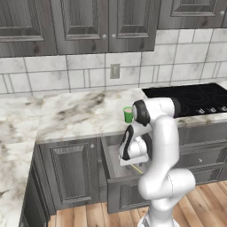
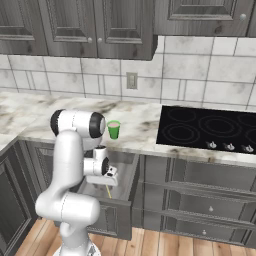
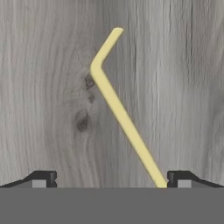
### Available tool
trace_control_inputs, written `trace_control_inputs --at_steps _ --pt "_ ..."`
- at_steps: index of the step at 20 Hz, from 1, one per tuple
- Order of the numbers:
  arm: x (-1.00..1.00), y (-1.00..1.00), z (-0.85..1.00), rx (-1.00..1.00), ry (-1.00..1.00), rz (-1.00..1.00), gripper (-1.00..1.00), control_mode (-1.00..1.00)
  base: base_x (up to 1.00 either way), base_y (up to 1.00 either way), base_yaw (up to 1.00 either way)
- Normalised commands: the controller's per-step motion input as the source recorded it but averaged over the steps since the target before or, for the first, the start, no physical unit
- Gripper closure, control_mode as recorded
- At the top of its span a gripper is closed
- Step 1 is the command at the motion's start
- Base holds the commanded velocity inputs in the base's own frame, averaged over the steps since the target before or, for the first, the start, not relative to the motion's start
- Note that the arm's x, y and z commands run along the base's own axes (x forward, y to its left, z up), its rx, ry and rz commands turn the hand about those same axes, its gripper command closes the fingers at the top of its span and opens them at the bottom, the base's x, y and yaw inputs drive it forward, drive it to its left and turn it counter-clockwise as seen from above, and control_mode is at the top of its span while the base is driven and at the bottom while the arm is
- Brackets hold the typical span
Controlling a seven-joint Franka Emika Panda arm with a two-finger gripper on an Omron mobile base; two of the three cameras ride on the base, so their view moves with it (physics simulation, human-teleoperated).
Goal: Pick up the straw from the left drawer and put it inside the smoothie cup.
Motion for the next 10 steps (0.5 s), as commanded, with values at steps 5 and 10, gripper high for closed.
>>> trace_control_inputs --at_steps 5,10 --pt "0.15 -0.05 -0.22 0.0 -0.02 0.0 -1.0 -1.0 0.0 0.0 0.0" --pt "0.16 -0.01 -0.21 0.0 -0.02 0.0 -1.0 -1.0 0.0 0.0 0.0"
